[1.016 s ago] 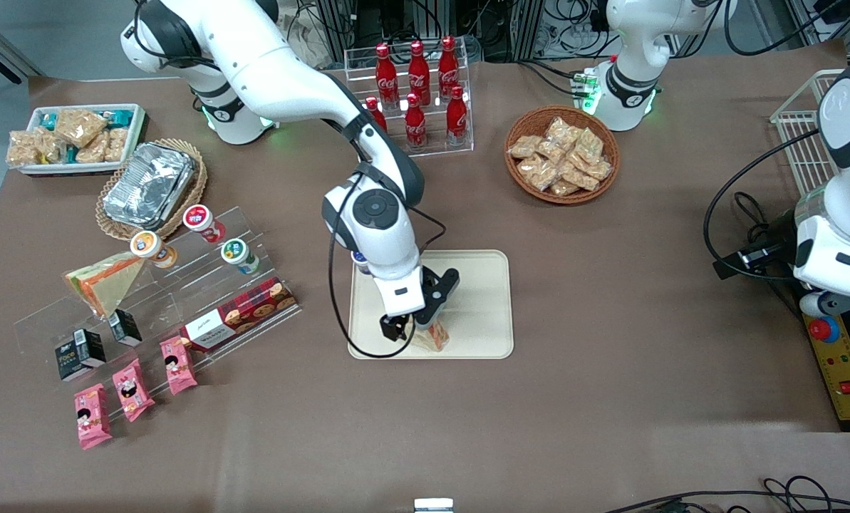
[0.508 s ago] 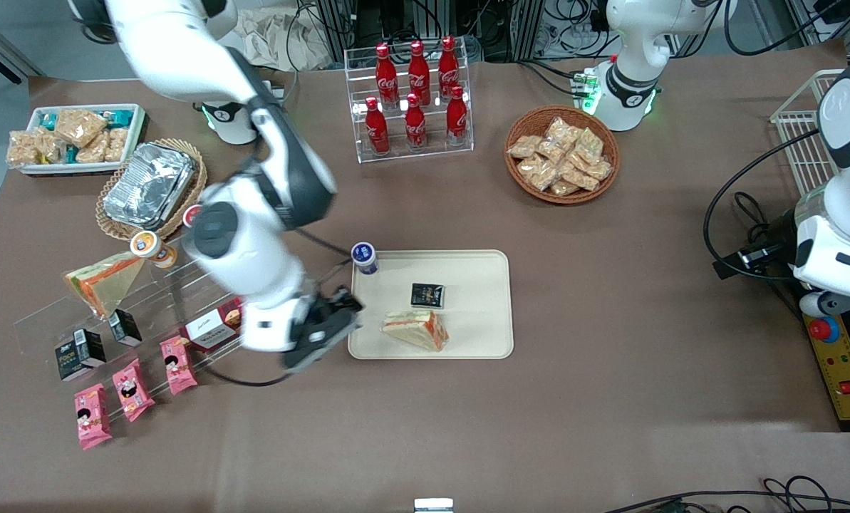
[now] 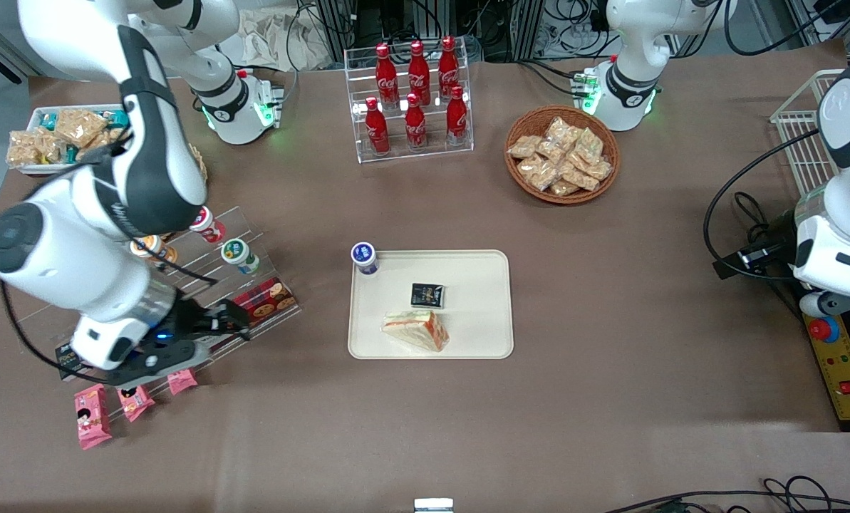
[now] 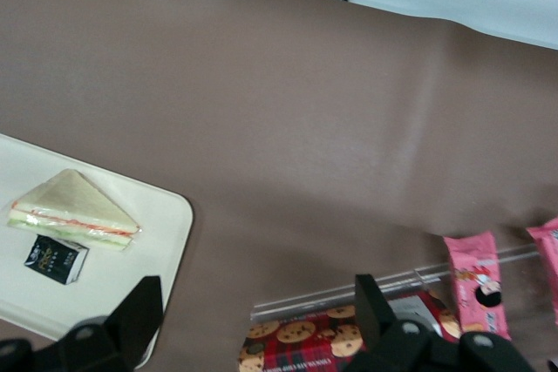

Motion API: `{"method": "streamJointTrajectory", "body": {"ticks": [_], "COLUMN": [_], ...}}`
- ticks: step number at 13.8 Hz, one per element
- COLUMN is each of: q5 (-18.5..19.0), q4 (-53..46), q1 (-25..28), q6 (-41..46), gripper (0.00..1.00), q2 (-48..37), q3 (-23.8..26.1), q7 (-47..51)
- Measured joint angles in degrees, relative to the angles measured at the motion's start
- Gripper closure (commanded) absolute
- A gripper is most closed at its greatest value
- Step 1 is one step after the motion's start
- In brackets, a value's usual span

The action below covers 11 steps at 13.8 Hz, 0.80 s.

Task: Place sandwich on tray

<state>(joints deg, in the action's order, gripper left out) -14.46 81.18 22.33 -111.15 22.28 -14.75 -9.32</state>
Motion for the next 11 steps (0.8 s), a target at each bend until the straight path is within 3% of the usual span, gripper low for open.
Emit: {"method": "streamJointTrajectory", "body": {"ticks": [6,11], "q5": [0.3,5.2], "q4": [0.0,0.1], "q1": [-0.3,-0.6], "q6": [10.1,15.6], "gripper": [0.02,0.02], "q2": [-5.6,-7.3], "q3": [-8.3,-14.5], "q7": [0.6,0.6]}}
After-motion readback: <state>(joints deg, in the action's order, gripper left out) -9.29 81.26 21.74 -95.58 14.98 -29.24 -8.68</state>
